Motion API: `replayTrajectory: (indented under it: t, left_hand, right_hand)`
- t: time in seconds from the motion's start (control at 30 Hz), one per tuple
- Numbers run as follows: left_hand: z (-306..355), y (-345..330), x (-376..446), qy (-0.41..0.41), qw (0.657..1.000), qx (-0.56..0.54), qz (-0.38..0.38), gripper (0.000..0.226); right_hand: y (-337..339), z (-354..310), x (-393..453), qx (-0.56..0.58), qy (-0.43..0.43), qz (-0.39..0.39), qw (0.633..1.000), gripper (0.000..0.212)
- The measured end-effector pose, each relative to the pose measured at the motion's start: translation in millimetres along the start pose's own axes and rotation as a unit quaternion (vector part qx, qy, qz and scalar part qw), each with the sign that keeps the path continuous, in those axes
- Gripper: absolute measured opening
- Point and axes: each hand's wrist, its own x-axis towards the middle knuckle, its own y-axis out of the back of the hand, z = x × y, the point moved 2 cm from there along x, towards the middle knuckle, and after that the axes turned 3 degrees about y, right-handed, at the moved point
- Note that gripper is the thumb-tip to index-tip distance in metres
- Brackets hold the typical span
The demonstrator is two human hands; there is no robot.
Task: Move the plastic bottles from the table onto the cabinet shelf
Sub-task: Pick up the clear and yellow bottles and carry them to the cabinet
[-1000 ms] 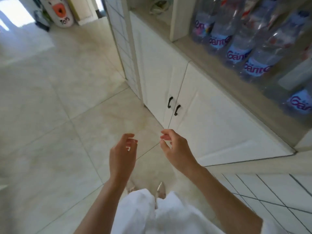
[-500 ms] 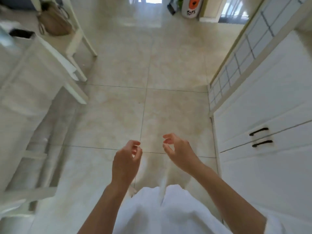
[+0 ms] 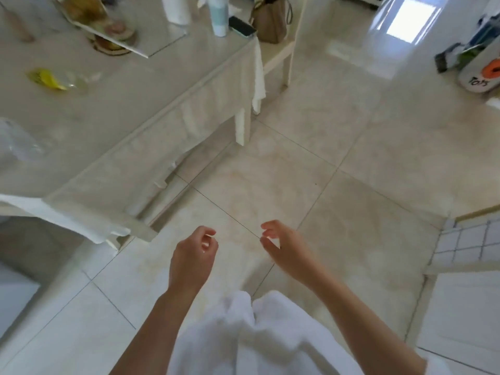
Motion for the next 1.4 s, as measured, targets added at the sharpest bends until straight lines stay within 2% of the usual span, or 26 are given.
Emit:
replayTrajectory:
  t: [0.4,0.63,0.97,1.4]
  left_hand:
    - [-39.0,38.9,92.8,0.126,0.991,-0.034,0.029,0.012]
    - [-40.3,76.0,187.3,0.190,0.979,-0.060,0.052,0.017]
    - [-81.9,156.1,285.0,0.260,0.956,-0.079,0.107,0.017]
    - [-201.1,294.1,401.5,0.299,0.941,-0.091,0.131,0.019]
  right_hand:
    - [-40.5,-77.5,158.8,-0.048,0.114,-0.147,0.981,0.029]
    - [-47.4,-143.3,271.6,-0.097,0.205,-0.224,0.948,0.031]
    - [-104.8,-238.3,391.6,-0.103,0.252,-0.283,0.920,0.029]
    - [-210.9,-363.6,507.6,-0.127,0.228,-0.280,0.924,0.030]
